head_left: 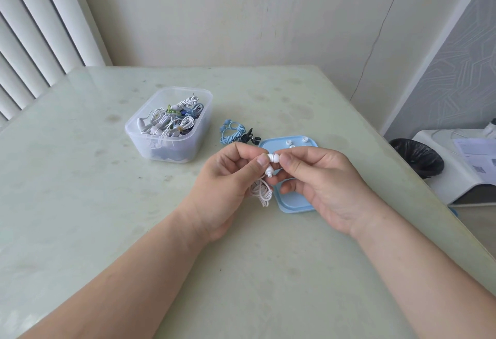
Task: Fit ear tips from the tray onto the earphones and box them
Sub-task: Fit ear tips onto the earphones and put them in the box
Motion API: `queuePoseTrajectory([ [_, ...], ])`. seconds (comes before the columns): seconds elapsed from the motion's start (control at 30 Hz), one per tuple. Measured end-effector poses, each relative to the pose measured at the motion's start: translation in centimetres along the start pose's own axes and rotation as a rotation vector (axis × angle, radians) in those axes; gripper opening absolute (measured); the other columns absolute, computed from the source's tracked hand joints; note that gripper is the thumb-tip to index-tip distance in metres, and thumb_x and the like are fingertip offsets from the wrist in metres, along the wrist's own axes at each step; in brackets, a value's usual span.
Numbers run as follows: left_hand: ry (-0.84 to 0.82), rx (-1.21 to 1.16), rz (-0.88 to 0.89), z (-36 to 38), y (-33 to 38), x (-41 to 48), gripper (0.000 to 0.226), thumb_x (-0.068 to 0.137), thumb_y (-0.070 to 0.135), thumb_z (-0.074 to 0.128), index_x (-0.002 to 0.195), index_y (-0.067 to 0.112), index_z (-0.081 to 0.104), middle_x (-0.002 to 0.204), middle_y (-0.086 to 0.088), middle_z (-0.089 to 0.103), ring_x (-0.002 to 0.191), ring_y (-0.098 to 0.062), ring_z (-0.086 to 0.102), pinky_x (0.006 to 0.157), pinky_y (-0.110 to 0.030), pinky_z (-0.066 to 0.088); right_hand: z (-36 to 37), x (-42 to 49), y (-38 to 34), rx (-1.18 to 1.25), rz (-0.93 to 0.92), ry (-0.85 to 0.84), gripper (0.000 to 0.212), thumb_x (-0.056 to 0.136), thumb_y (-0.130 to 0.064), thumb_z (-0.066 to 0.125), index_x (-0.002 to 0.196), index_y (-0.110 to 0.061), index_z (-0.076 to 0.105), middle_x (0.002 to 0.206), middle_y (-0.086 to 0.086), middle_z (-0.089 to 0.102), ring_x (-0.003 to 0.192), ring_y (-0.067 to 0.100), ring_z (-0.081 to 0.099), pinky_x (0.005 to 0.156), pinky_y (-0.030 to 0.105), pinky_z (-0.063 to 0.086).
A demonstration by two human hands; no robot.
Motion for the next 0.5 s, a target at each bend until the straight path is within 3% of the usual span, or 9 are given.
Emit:
queuePoseTrajectory([
  [0.17,-0.032,-0.004,-0.019,0.02,0.22,-0.10,0.010,0.092,0.014,0.068,0.095,0.005,0.064,0.076,-0.011,0.068,0.065,-0.022,0.063,0.057,-0.029,0.050,-0.09,-0.04,-0.11,-0.019,0.004,-0.020,0.030,0.078,-0.022,0.073,0.100,-0.002,0.077,0.093,0.021,0.073,0.085,0.032,0.065,0.068,0.032,0.051],
  [0.37,0.001,-0.057,-0.045,0.13,0.35,-0.01,0.020,0.089,0.015,0.066,0.102,0.001,0.063,0.078,-0.008,0.068,0.068,-0.018,0.064,0.062,-0.029,0.051,-0.02,-0.03,0.14,-0.046,-0.030,0.033,0.036,0.077,-0.021,0.076,0.110,-0.007,0.076,0.100,0.021,0.075,0.083,0.028,0.066,0.067,0.033,0.052],
  [0.5,-0.024,-0.035,-0.052,0.20,0.50,-0.13,0.013,0.090,0.014,0.064,0.096,0.003,0.062,0.076,-0.010,0.067,0.065,-0.020,0.063,0.058,-0.028,0.050,-0.22,0.02,0.17,-0.058,-0.041,0.032,0.033,0.074,-0.022,0.080,0.102,-0.005,0.077,0.098,0.028,0.073,0.082,0.030,0.065,0.067,0.034,0.051],
])
Point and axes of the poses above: each hand's wrist, its own x-axis towards the middle knuckle, its own z-axis out of the palm, y = z × x, the point moved 2 cm from there along x, towards the middle knuckle
